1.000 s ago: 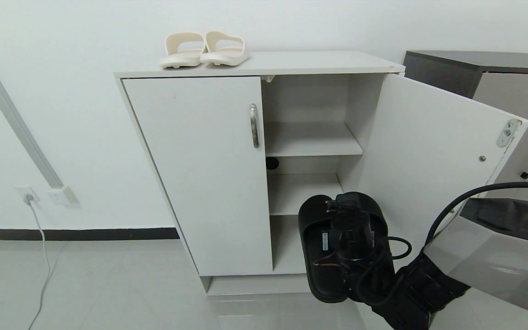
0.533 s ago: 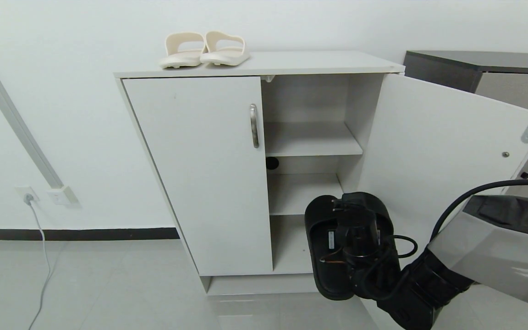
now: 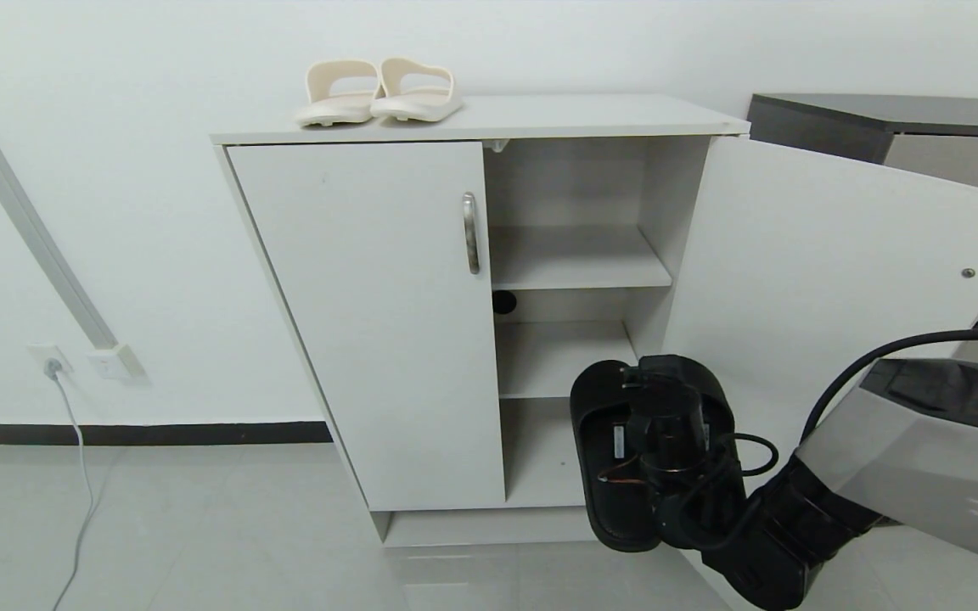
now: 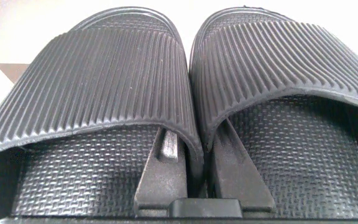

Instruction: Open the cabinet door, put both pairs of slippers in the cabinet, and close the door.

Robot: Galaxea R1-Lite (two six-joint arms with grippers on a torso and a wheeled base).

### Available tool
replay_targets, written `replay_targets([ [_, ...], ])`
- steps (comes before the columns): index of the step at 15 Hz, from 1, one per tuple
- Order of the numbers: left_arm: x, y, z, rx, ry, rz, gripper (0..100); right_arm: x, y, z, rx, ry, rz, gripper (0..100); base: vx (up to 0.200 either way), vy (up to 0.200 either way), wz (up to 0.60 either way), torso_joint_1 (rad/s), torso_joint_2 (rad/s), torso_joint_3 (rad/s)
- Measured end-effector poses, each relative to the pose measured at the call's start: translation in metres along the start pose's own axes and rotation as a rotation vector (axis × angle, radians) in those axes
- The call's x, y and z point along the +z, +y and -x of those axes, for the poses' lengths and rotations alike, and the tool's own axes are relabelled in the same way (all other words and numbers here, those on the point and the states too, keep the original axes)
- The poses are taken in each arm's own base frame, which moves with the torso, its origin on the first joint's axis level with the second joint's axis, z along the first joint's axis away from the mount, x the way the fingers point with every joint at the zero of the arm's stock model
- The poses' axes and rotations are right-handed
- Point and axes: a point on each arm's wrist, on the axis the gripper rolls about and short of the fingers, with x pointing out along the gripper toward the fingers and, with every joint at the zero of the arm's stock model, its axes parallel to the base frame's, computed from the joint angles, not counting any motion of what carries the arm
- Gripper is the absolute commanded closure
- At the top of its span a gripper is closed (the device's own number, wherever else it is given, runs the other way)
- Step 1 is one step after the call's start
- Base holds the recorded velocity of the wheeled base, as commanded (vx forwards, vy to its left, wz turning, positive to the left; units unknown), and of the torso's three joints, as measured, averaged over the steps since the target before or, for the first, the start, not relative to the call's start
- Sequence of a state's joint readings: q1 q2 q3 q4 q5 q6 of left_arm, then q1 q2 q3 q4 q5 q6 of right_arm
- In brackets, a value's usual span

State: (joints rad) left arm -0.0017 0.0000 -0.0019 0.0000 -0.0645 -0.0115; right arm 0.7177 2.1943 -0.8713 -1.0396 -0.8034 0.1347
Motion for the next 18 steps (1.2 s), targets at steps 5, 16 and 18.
replay_targets([
  [5,0.000,0.000,0.000,0.001,0.000,-0.001,100,0.000,0.006,0.006,0.106,-0.010,-0.028,100,0.000,0.000,0.00,0.000,0.00,0.000],
  [16,0.000,0.000,0.000,0.000,0.000,-0.007,100,-0.020,0.036,-0.002,0.217,-0.029,-0.063,100,0.000,0.000,0.00,0.000,0.00,0.000],
  [18,0.000,0.000,0.000,0.000,0.000,-0.008,100,-0.024,0.039,-0.006,0.215,-0.026,-0.062,100,0.000,0.000,0.00,0.005,0.00,-0.100],
])
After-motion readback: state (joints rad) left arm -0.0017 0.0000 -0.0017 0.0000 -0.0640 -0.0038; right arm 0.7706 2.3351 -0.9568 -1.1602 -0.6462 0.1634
